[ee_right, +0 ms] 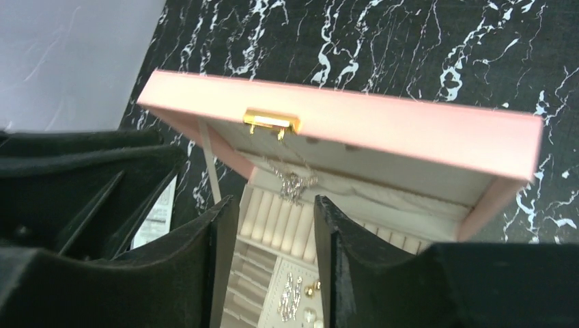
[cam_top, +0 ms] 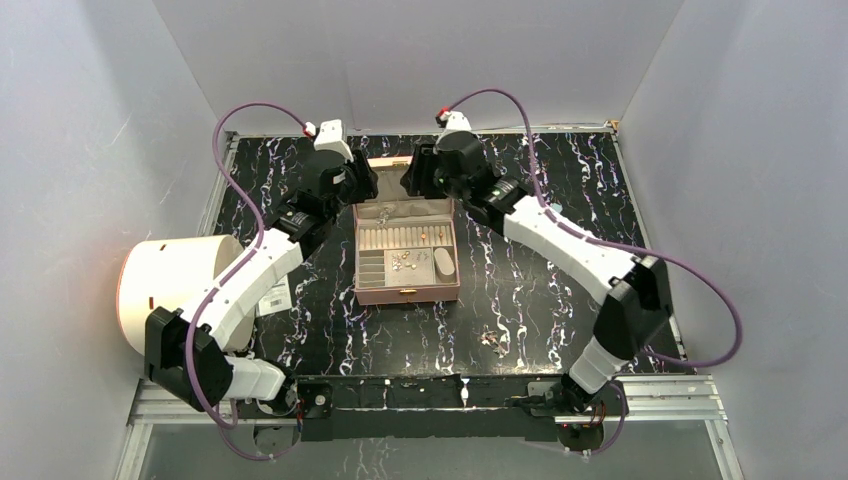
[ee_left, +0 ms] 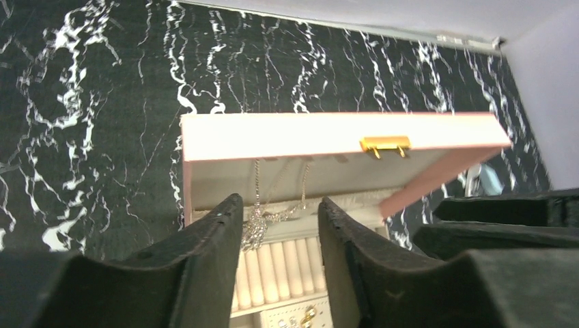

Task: Organize the mixed jewelry
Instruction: Place the jewelry in the jewelry box.

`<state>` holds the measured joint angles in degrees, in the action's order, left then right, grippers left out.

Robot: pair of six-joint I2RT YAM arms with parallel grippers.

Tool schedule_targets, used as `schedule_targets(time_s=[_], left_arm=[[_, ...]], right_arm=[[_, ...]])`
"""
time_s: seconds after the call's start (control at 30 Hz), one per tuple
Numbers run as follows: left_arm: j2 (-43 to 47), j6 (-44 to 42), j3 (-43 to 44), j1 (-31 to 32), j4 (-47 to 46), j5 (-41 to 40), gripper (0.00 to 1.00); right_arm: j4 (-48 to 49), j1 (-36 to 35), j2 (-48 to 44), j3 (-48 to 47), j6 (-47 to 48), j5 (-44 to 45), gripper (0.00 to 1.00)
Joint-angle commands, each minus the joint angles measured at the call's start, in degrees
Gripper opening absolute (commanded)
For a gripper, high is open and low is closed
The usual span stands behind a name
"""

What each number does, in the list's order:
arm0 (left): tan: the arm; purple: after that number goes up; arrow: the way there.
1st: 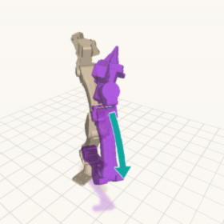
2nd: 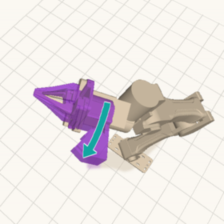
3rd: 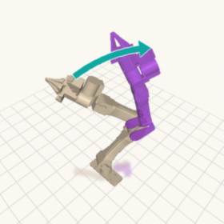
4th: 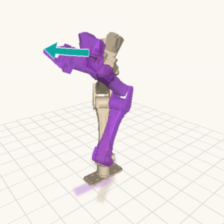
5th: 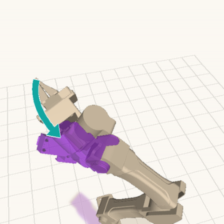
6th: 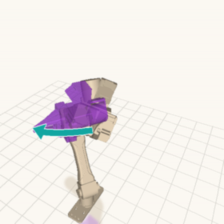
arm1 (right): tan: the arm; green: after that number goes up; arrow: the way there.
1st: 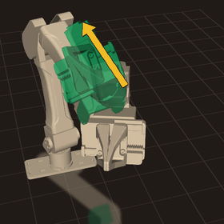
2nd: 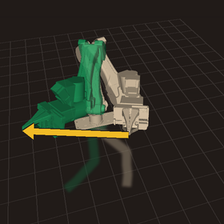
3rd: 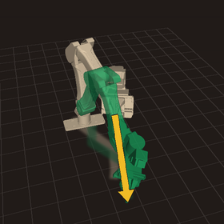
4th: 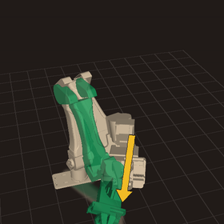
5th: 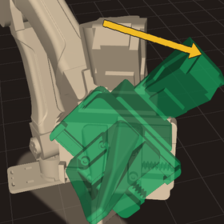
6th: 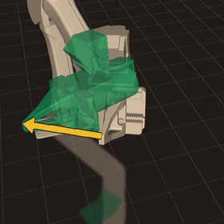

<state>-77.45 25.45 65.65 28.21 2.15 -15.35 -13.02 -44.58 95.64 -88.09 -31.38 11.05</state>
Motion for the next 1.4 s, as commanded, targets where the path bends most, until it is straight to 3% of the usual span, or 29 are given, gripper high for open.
schedule_targets(time_s=[0.0, 0.17, 0.4, 0.6, 0.8, 0.93, 1.1, 1.23, 1.37], left_arm=[[4.19, -10.86, -1.77, -0.25, -1.31, 8.21, 0.47], [5.55, -18.98, -4.87, -0.17, -3.5, 12.58, 0.59], [1.09, -35.66, -6.33, -0.24, -6.17, 21.15, 0.57], [-6.08, -48.01, -2.01, -0.25, -2.52, 18.21, 0.51], [-8.27, -57.44, -3.08, -0.26, -3.61, 11.71, 0.43], [-7.37, -52.69, -3.25, -0.26, -3.67, 14.21, 0.44], [-0.77, -37.52, -8.37, -0.26, -9.09, 21.51, 0.5], [3.98, -23.89, -10.88, -0.26, -11.13, 19.82, 0.51], [7.4, -11.8, -10.54, -0.26, -7.8, 14.45, 0.52]], right_arm=[[4.63, 0.2, -7.53, 6.92, 0.16, -6.21, 0.58], [5.32, 0.22, -9.56, 13.51, -0.31, -8.26, 0.6], [6.65, 0.34, -8.32, 16.77, -6.2, -5.27, 0.6], [4.19, 3.52, -5.87, 16.95, -14.5, -8.27, 0.37], [4.37, 5.04, -4.27, 16.33, -15.28, -9.91, 0.33], [3.25, 5.11, -2.9, 14.64, -14.21, -5.82, 0.39], [5.19, 4.66, -0.08, 12.19, -10.43, -1.32, 0.51], [14.18, 3.62, -0.18, 14.34, 4.13, -0.99, 0.49], [24.42, 3.68, -2.42, 20.79, 22.33, -6.91, 0.52]])
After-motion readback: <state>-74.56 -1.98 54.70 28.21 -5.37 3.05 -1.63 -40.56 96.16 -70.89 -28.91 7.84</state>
